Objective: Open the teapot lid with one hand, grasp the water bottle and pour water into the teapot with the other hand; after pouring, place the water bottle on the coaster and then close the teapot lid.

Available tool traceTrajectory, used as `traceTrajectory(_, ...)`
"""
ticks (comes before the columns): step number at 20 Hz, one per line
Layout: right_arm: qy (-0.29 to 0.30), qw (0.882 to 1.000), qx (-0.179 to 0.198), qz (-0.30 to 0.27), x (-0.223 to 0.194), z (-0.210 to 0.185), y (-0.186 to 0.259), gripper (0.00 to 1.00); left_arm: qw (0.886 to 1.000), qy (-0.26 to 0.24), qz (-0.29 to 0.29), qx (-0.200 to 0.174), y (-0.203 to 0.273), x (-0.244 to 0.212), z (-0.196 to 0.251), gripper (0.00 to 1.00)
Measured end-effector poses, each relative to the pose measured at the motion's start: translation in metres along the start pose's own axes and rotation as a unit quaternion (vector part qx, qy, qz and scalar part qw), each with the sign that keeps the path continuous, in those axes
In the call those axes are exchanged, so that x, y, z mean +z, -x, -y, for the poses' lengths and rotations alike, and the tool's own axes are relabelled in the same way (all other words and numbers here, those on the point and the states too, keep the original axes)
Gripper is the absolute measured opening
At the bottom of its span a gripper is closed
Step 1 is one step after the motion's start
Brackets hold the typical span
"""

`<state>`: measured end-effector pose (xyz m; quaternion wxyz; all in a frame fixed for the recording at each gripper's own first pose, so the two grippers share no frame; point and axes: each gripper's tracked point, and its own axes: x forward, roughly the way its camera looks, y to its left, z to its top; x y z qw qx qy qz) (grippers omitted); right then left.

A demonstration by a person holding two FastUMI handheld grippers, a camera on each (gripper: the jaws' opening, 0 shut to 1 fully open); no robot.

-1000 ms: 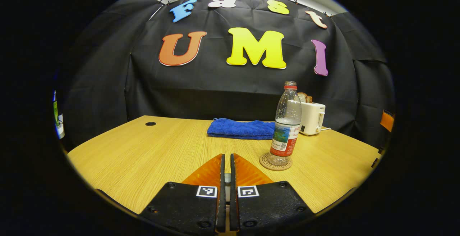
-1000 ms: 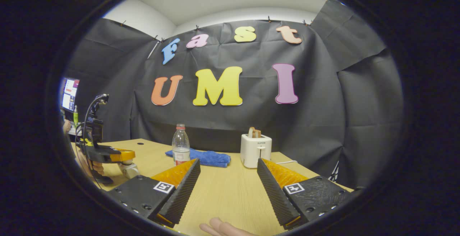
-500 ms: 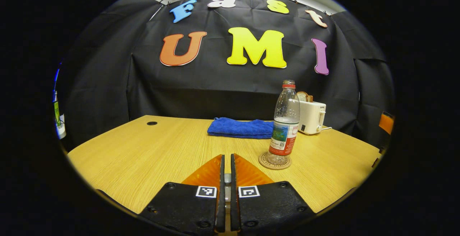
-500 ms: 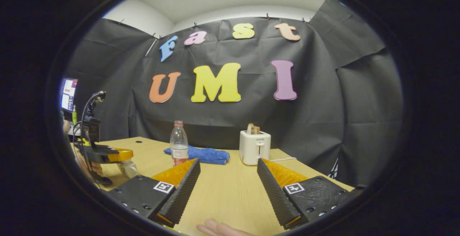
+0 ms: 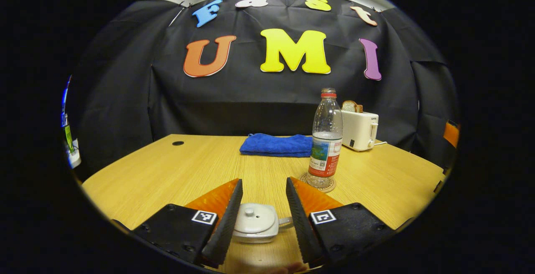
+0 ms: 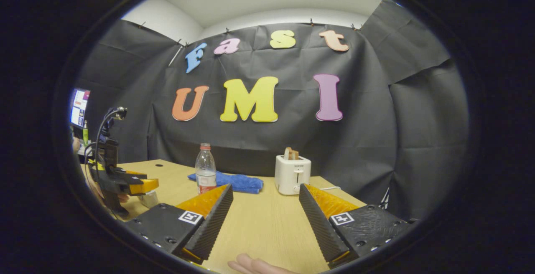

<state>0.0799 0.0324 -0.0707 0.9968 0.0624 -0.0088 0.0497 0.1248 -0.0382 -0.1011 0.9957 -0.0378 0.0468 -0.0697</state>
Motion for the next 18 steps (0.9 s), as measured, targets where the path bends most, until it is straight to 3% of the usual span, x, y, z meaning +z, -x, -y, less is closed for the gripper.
traceTrajectory(1,0.001,1.0,-0.002,0.002,0.003,0.001,0.002,0.95,1.0,-0.006,0.008,-0.005,0.007,0.01,0.004,0.8)
traceTrajectory(4,0.0,1.0,0.008,0.001,0.012,-0.008,0.009,0.95,0.999,-0.014,0.034,0.004,0.036,0.046,0.005,0.96)
traceTrajectory(6,-0.001,1.0,0.025,-0.004,0.017,-0.017,0.016,0.98,0.999,-0.012,0.038,0.003,0.057,0.064,0.006,0.97)
traceTrajectory(9,0.006,0.999,0.02,-0.031,0.027,-0.023,0.032,0.97,0.999,0.001,0.026,0.028,0.105,0.083,-0.009,0.97)
traceTrajectory(11,-0.003,0.999,0.021,-0.042,0.039,-0.028,0.045,0.95,0.999,0.002,0.027,0.025,0.123,0.089,-0.009,0.97)
traceTrajectory(15,0.018,0.997,-0.04,-0.061,0.051,-0.007,0.067,0.95,0.999,-0.027,0.029,0.009,0.145,0.09,-0.003,0.97)
traceTrajectory(18,0.024,0.998,-0.039,-0.04,0.072,-0.011,0.081,0.95,0.999,-0.04,0.034,0.016,0.159,0.091,-0.006,0.97)
